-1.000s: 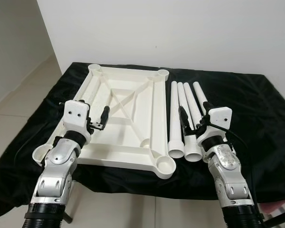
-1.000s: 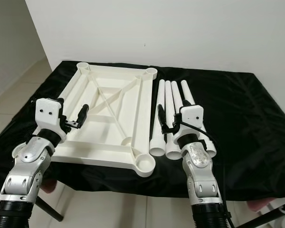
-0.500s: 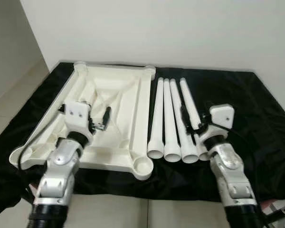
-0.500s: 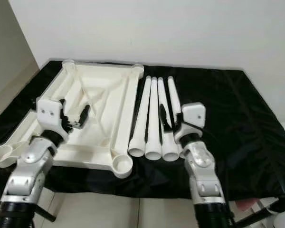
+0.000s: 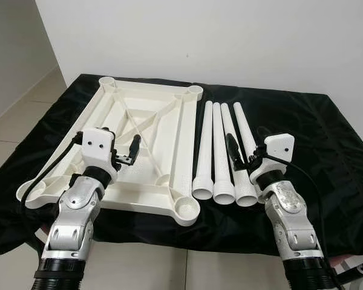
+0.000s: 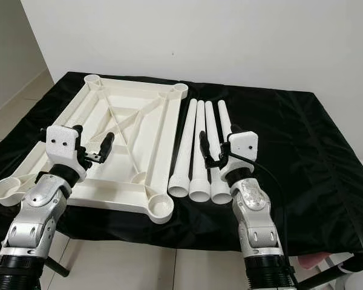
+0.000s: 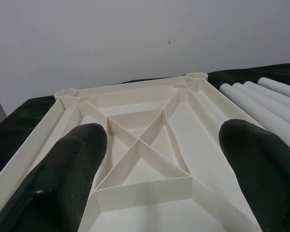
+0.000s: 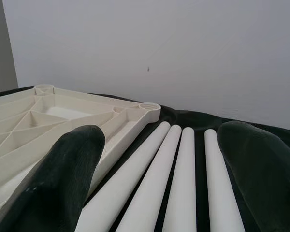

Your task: Building children table

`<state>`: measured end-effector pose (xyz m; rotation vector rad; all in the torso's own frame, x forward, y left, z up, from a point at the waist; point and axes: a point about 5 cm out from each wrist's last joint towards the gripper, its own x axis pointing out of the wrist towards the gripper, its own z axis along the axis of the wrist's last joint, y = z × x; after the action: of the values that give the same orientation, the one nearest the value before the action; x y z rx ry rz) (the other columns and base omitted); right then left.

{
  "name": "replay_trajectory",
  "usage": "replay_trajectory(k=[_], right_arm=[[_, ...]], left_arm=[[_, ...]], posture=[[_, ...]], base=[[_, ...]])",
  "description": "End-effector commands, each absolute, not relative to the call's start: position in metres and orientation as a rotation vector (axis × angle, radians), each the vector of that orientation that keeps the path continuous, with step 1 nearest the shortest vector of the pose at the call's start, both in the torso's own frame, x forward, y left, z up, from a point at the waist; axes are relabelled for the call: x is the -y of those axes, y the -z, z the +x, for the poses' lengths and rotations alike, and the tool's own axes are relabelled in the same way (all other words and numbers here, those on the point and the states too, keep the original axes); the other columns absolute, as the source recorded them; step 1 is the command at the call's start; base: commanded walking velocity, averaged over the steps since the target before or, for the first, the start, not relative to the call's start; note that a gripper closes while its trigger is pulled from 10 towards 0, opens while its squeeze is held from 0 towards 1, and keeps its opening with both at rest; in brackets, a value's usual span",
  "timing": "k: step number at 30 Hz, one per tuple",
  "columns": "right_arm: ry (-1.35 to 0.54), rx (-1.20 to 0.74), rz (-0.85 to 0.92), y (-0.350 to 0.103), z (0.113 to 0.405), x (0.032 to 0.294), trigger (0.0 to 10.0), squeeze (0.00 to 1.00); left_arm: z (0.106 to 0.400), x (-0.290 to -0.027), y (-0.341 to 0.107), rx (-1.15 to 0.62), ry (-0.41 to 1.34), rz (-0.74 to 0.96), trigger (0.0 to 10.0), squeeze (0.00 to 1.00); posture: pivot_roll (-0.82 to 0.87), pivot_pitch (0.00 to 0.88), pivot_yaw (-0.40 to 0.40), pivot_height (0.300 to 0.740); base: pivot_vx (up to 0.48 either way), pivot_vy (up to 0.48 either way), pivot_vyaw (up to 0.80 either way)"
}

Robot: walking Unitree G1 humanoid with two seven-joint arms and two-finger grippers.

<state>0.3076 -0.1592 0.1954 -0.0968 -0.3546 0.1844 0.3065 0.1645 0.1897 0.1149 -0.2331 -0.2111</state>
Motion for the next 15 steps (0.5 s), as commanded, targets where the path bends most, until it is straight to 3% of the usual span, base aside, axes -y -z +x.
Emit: replay_trajectory(k=[1,6,8,15], right_arm=[[-0.165,0.333,-0.089,-0.194,0.31,0.163,10.0,0.0],[-0.064,0.262,-0.07,-0.197,0.319,0.174,10.0,0.0],[0.055,0.182,-0.063,-0.205,0.333,0.196,10.0,0.0],[0.108,0.12,-0.051,-0.208,0.346,0.214,10.0,0.0]], left_arm=[[0.305,-0.164,-0.19,0.222,0.218,0.119,10.0,0.0],[0.305,-0.153,-0.192,0.175,0.298,0.153,10.0,0.0],[0.305,-0.141,-0.196,0.104,0.391,0.14,10.0,0.0],[0.31,-0.136,-0.196,0.023,0.405,0.066,10.0,0.0]], posture=[[-0.04,0.039,0.001,0.74],[-0.04,0.044,0.001,0.74],[-0.05,0.052,0.011,0.74],[-0.05,0.065,0.018,0.74]], base=[[0.0,0.0,0.0],[0.0,0.0,0.0],[0.0,0.0,0.0],[0.0,0.0,0.0]])
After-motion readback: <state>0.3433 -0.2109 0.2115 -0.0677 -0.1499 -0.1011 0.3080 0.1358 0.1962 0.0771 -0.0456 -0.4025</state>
